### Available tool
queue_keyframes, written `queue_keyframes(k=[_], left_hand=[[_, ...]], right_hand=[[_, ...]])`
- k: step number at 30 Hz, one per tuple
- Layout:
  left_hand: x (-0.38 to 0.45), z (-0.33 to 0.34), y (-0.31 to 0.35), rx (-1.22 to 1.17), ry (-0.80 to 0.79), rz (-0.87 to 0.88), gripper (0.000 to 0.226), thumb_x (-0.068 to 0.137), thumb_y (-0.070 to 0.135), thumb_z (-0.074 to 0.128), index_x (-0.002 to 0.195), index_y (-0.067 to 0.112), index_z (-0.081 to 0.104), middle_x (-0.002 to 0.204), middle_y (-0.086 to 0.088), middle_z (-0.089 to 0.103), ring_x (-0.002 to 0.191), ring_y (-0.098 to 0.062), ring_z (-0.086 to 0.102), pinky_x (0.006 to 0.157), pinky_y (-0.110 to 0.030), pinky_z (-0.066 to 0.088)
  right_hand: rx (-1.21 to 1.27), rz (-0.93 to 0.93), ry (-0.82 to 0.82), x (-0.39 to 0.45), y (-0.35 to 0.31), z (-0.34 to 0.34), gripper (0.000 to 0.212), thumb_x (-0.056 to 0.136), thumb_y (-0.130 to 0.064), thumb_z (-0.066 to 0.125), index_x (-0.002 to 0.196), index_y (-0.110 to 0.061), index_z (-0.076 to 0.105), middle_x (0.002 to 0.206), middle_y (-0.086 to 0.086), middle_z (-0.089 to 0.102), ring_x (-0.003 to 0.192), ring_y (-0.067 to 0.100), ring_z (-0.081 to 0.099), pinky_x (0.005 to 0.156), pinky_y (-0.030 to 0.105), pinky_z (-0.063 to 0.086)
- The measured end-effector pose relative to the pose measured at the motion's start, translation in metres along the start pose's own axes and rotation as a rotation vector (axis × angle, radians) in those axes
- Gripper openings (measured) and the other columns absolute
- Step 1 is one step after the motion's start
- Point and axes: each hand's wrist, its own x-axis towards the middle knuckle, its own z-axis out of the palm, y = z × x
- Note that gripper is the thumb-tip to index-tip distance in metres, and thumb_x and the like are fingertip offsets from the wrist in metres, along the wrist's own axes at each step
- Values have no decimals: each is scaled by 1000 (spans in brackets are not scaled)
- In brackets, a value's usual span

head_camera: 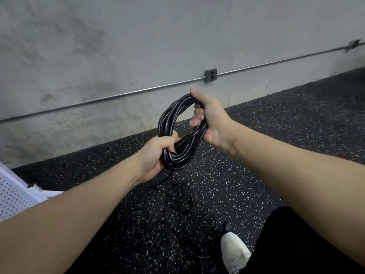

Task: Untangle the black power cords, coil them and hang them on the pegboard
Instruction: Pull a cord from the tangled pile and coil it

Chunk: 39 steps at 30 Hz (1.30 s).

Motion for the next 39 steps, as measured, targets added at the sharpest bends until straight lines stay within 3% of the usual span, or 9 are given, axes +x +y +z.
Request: queue_keyframes(k=[3,7,17,22,29,32,34,36,39], left_hand=[[-6,3,1,-36,-76,-17,18,89,13,53,91,3,68,124,-26,68,114,-41,65,101,-47,51],[-16,16,9,-188,-215,-5,16,72,1,44,81,11,53,124,-35,63,93,-36,71,74,-41,59],[-5,11,2,-142,-178,-88,52,65,6,44,106,17,75,92,-15,64,78,-27,61,72,-40,51],[4,13,2,-115,-66,-30,65,59,6,48,119,16,70,89,-13,61,74,-25,58,69,-35,46],[15,-2,21,-246,207,164,48,80,-4,34,108,21,65,81,-9,58,74,-24,64,85,-53,58],[15,-12,26,-268,268,199,45,84,-5,30,103,21,61,77,-8,57,69,-22,62,78,-52,59],[16,-17,29,-251,306,209,43,82,-4,30,102,20,59,75,-8,55,63,-21,58,63,-40,55],[18,-23,28,-167,390,199,42,81,-5,30,99,20,59,72,-8,52,60,-22,56,58,-34,49],[20,-31,24,-9,502,159,43,78,-4,35,91,24,65,70,-7,50,61,-22,55,61,-33,47]], right_hand=[[-6,15,-51,-1,1,0,46,96,-35,67,62,-18,41,42,-9,26,31,4,24,31,16,26],[-106,-14,-141,-3,-3,-8,45,98,-41,63,68,-20,37,43,-10,26,32,3,25,33,15,30],[-379,-140,-48,0,10,-14,45,96,-54,61,72,-20,43,52,-6,34,45,9,36,46,21,39],[-319,25,-75,8,19,-24,77,99,-74,18,106,-12,64,89,6,70,82,20,64,81,36,51],[-1056,523,-525,-3,52,-54,41,99,-18,27,116,-16,64,131,2,68,129,19,57,116,52,30],[-1034,520,-637,-9,45,-50,24,97,-12,34,89,-16,56,120,8,73,128,25,60,117,47,31],[-930,496,-580,-8,37,-52,18,100,-14,40,90,-13,55,91,9,71,104,29,70,109,46,47],[-954,413,-489,-10,29,-55,16,103,-18,47,103,-9,60,70,-1,56,65,15,59,72,32,57],[-1325,216,-428,-14,22,-59,27,103,-39,54,96,-16,67,63,-8,51,51,9,39,46,20,33]])
